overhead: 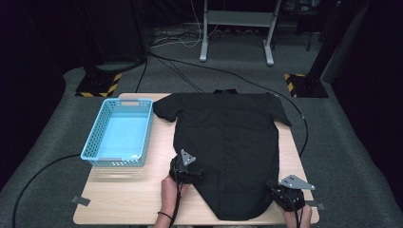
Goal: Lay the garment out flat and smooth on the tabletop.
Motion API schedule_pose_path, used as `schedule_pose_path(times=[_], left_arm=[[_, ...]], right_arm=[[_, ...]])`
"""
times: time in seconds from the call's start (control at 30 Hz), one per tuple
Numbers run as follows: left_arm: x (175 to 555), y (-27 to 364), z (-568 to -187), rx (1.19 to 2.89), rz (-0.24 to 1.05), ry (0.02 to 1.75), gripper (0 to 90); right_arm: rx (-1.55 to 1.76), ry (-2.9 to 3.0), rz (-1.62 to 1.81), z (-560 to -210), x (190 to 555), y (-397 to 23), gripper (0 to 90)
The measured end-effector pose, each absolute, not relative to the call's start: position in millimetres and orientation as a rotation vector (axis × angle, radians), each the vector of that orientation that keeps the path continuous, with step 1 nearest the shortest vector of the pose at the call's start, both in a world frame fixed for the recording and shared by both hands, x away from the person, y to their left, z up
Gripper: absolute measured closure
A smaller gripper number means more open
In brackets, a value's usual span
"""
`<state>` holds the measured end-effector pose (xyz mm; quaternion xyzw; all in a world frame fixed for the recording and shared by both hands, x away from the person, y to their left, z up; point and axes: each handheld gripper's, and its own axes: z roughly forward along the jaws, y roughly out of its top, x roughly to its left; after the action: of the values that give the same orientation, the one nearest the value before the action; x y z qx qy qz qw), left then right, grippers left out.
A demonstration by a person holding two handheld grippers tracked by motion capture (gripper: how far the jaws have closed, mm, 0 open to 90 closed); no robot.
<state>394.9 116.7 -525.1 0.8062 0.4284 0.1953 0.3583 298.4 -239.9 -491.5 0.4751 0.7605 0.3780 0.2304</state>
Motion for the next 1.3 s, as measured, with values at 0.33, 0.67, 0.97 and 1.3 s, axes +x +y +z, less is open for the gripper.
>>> schedule_pose_path(times=[0.33,0.67,0.97,1.3], left_arm=[[394.9,116.7,-525.2,2.080,0.504,1.105,18.3],[394.9,116.7,-525.2,2.080,0.504,1.106,18.3],[394.9,116.7,-525.2,2.080,0.504,1.106,18.3],[395.0,116.6,-525.2,2.079,0.505,1.107,18.3]], right_arm=[[1.322,2.081,1.030,-493.3,292.7,-246.8,84.2],[1.350,2.062,1.013,-497.1,284.2,-256.8,84.1],[1.391,2.033,0.994,-499.1,272.1,-270.7,82.9],[1.404,1.982,0.988,-483.6,251.0,-287.4,64.4]])
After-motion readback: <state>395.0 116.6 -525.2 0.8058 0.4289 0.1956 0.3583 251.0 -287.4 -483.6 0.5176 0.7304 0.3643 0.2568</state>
